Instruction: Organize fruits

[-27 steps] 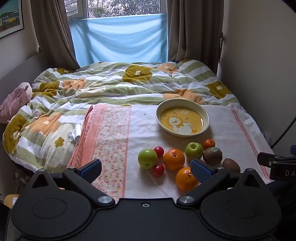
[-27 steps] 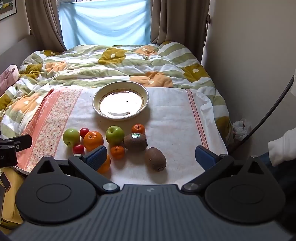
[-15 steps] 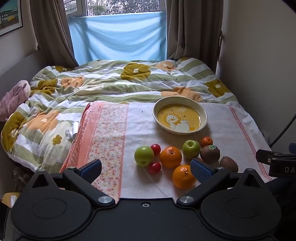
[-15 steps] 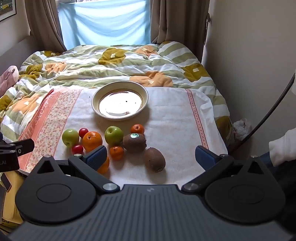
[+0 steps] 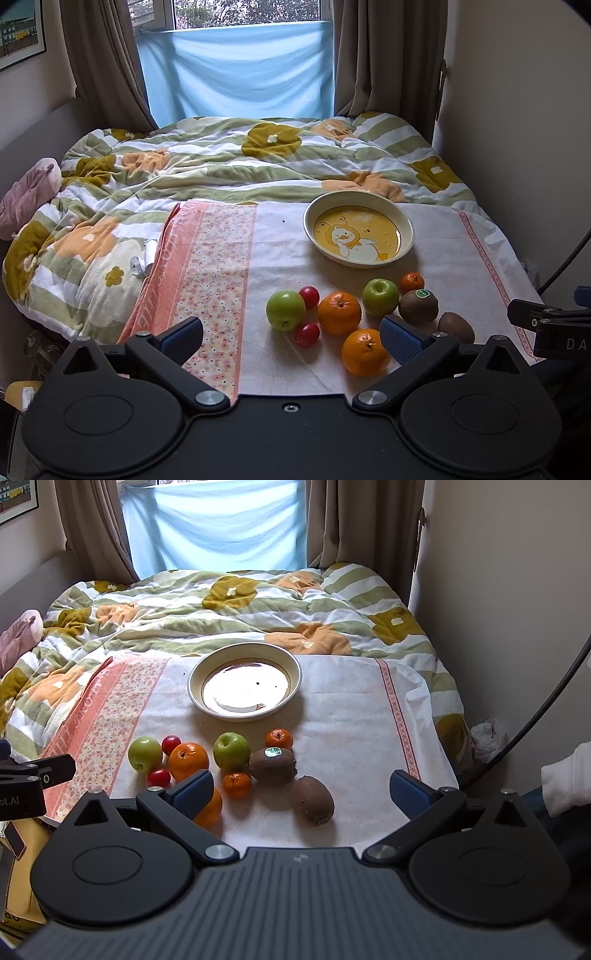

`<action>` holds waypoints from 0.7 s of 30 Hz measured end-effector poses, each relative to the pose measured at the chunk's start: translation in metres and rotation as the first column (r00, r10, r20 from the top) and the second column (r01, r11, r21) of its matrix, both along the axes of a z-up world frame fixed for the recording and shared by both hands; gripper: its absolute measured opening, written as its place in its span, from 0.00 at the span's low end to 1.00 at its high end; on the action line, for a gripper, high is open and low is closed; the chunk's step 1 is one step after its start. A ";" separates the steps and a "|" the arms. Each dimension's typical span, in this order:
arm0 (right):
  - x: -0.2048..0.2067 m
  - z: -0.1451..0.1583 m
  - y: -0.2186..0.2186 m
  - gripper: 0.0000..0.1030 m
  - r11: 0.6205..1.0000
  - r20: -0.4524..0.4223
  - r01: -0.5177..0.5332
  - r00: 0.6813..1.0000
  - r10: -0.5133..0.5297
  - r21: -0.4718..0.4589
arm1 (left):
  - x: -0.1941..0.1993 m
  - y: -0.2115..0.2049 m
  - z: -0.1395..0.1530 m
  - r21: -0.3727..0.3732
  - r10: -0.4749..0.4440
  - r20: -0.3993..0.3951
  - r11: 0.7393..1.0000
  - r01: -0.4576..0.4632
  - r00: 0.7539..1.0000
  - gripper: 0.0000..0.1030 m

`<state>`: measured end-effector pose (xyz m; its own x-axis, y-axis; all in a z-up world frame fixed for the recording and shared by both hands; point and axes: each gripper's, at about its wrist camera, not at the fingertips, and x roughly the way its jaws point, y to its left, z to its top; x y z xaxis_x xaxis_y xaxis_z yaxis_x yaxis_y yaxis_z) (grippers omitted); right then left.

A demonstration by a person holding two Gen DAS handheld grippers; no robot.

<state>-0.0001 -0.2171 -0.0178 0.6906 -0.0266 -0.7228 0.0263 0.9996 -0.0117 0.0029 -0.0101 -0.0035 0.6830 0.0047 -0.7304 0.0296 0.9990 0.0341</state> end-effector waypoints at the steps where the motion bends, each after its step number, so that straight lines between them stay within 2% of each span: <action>1: 0.002 -0.001 0.001 1.00 1.000 0.000 -0.001 1.000 0.001 0.003 | 0.000 0.000 0.000 0.001 0.001 0.000 1.000 -0.001 1.000 1.00; 21: 0.005 0.002 -0.001 1.00 1.000 -0.002 -0.005 1.000 0.005 0.010 | 0.005 -0.001 0.005 0.014 0.004 0.011 1.000 -0.004 1.000 1.00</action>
<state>0.0047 -0.2181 -0.0158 0.6896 -0.0161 -0.7241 0.0218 0.9998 -0.0015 0.0074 -0.0114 0.0010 0.6908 0.0175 -0.7228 0.0251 0.9985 0.0481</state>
